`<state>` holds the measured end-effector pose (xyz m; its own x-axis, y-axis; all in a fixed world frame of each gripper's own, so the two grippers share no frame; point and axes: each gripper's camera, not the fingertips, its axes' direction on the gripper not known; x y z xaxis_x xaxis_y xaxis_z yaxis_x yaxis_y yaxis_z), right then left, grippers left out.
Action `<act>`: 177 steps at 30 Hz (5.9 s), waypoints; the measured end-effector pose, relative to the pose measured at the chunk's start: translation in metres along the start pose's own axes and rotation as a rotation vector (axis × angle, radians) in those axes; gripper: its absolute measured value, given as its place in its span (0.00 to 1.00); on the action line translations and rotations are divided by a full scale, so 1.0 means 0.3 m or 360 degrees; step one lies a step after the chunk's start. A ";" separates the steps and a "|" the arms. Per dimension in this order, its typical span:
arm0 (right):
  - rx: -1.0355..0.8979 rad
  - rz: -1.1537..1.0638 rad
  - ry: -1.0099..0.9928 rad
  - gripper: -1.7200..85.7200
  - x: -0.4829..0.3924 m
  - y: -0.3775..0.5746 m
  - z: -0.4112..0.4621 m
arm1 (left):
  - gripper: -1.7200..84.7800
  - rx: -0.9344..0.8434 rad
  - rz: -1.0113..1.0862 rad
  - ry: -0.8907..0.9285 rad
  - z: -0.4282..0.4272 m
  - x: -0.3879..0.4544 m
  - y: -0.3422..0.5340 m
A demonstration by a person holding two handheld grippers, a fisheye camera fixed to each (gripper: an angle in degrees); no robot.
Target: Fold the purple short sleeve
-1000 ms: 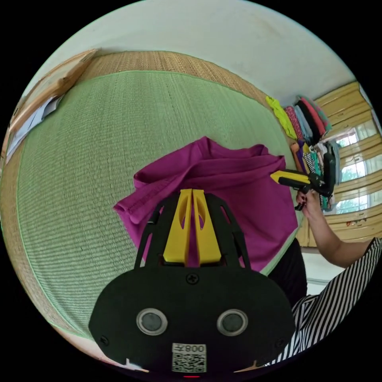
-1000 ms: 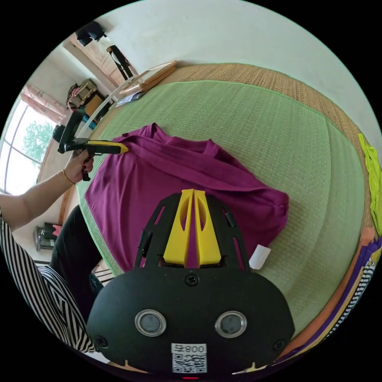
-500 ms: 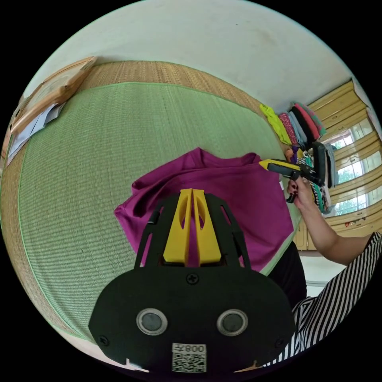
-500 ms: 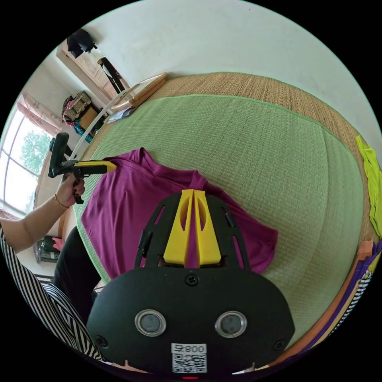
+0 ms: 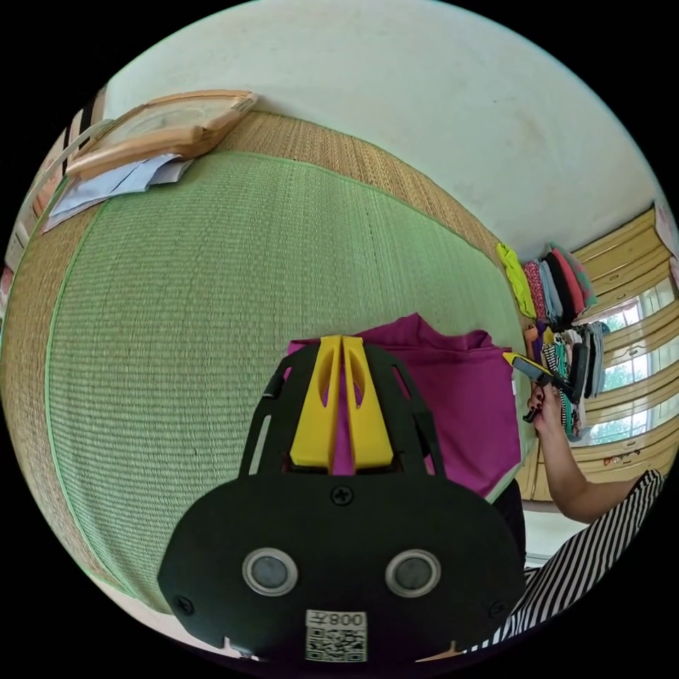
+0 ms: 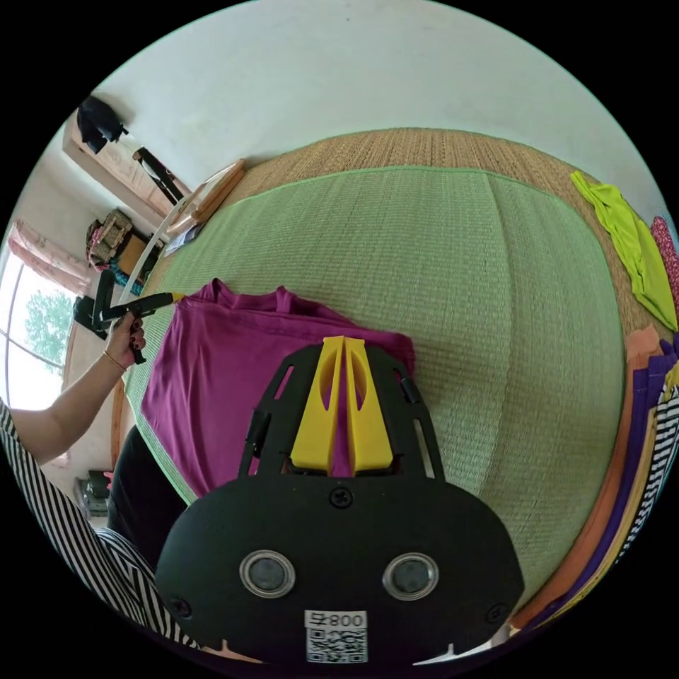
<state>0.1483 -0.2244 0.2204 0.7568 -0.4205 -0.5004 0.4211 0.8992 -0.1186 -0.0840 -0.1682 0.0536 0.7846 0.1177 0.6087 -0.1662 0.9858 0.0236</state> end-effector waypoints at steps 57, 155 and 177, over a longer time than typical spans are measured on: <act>-0.0203 0.0528 -0.0791 0.02 0.246 0.845 -0.839 | 0.04 -0.0273 -0.0460 0.0383 0.129 -0.530 0.871; -0.0076 0.0649 -0.0840 0.05 0.620 -0.016 -0.332 | 0.05 -0.0512 0.1099 0.0430 1.880 0.889 1.435; 0.0082 0.0392 -0.0802 0.05 0.066 -0.232 0.012 | 0.05 -0.0005 0.0318 0.0786 0.741 0.070 1.215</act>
<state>0.1358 -0.2958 0.2219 0.9757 -0.2163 -0.0352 0.2164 0.9763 -0.0018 -0.2609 0.1669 0.2514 0.9258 0.3449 0.1549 -0.3401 0.9386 -0.0574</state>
